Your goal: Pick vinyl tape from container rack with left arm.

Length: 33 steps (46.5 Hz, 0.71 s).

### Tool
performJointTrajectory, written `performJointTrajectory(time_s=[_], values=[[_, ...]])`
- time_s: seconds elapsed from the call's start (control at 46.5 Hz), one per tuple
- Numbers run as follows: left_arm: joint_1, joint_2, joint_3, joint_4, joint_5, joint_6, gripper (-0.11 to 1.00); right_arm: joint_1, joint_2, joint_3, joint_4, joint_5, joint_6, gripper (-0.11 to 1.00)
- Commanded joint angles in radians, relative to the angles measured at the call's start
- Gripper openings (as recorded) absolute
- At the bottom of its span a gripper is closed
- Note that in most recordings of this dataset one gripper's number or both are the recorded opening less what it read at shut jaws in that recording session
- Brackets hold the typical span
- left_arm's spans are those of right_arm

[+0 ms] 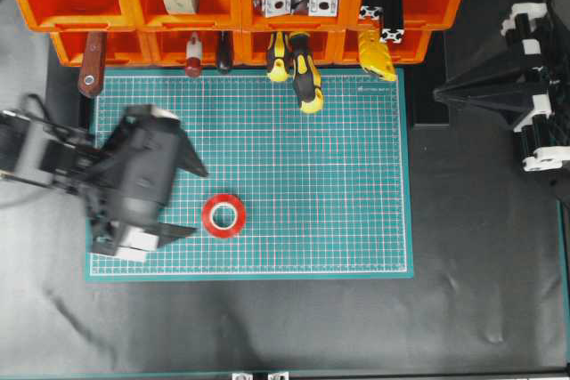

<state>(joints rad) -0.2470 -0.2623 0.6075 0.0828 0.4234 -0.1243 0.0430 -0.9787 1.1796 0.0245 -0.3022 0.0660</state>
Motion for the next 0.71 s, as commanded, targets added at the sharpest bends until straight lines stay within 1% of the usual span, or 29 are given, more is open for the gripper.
performJointTrajectory(time_s=[0.0, 0.172, 0.28, 0.387, 0.688], values=[[-0.002, -0.129, 0.018, -0.002, -0.009, 0.000, 0.85, 0.000, 0.000, -0.025, 0.002, -0.008, 0.002, 0.01], [-0.005, -0.305, 0.080, -0.002, -0.012, 0.000, 0.84, 0.000, -0.008, -0.025, 0.002, -0.008, 0.002, 0.01], [-0.005, -0.402, 0.120, -0.002, -0.041, 0.000, 0.84, 0.000, -0.008, -0.025, 0.002, -0.008, 0.002, 0.01], [-0.006, -0.488, 0.146, 0.000, -0.072, 0.002, 0.84, 0.000, -0.008, -0.025, 0.002, -0.008, 0.002, 0.01], [0.002, -0.687, 0.215, 0.000, -0.071, 0.002, 0.84, 0.000, -0.008, -0.025, 0.002, -0.008, 0.002, 0.01]])
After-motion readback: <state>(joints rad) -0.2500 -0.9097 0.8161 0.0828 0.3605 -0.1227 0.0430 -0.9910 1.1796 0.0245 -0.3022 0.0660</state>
